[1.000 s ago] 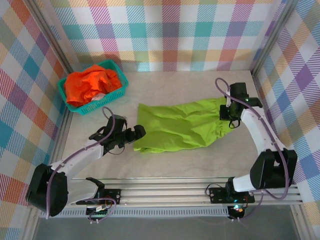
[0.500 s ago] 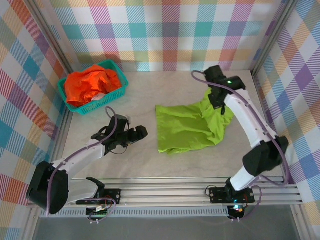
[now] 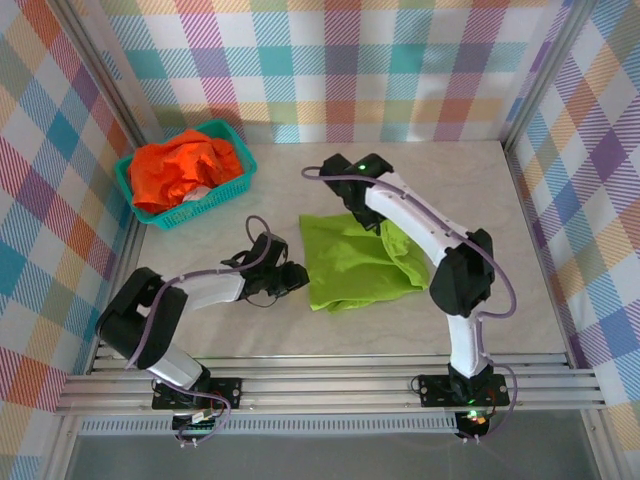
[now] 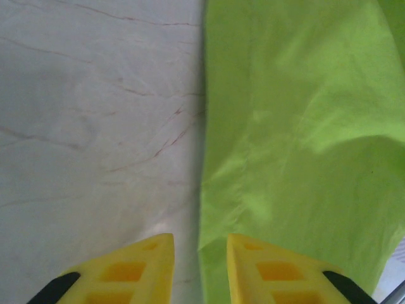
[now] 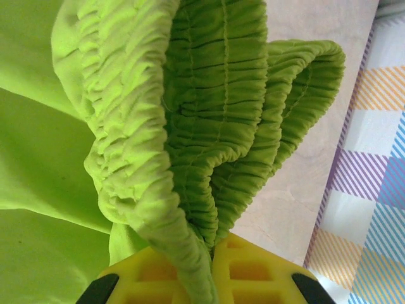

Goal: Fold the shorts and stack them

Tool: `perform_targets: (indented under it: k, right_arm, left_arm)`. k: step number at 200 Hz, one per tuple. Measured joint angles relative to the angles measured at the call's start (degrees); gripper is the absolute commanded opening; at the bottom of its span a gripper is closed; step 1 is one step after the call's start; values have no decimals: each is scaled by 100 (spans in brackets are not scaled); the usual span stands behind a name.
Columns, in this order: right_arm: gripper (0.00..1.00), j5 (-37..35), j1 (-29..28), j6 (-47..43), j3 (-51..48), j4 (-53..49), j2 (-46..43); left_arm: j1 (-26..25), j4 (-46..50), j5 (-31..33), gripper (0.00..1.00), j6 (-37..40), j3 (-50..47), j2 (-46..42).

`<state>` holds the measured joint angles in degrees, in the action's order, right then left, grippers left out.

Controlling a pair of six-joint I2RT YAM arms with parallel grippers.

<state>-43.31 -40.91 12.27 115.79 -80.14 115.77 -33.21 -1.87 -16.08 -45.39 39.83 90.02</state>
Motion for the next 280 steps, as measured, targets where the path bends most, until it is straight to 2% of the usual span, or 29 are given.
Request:
perform_targets:
  k: [35,77,96,109,115,127,140,156,171,185,210,229,240,252,280]
  right_arm:
    - [0,350,-332,284,586,-146,457]
    - [0,1340,-568,640,754,37,922]
    - [4,1880,-605,798,754,216,1060]
    - [11,2236,-608,887,728,382,1097]
    - [21,2409,-608,940,682,476,1097]
    - [35,2763,-601,1043,575,667,1097]
    - [44,3230,-597,1128,413,920,1097]
    - [50,3766,-546,1182,275,1174,1097]
    - [56,4264,-483,1270,184,1427,1067]
    - [67,4712,-319,1346,-120,1790,848]
    - [91,5565,238,1604,-1379,2806,-310]
    - [97,6017,699,1926,-2393,3683,-1526]
    - [97,6190,927,2065,-2868,4133,-2146]
    - [98,6376,1058,2205,-3331,4579,-2638]
    - [100,6859,1082,2618,-4424,5593,-2951]
  left_arm:
    - [-79,-407,-87,12,-114,52,479]
    - [-155,-839,-127,7,-201,101,693]
    - [-160,-881,-127,7,-201,101,704]
    - [-160,-881,-122,8,-201,98,704]
    - [-160,-883,-118,9,-201,98,704]
    - [-160,-879,-81,12,-203,90,693]
    - [-160,-876,-42,17,-216,66,658]
    - [-162,-839,52,25,-286,-50,485]
    - [-162,-603,216,45,-313,-236,125]
    - [-153,-225,400,60,-345,-398,-367]
    - [2,531,647,81,-332,-595,-1517]
    - [243,1034,675,94,-214,-560,-2415]
    - [358,1325,656,100,-118,-407,-2776]
    - [433,1578,586,100,-81,-52,-2953]
    - [455,1456,118,100,-52,1047,-2492]
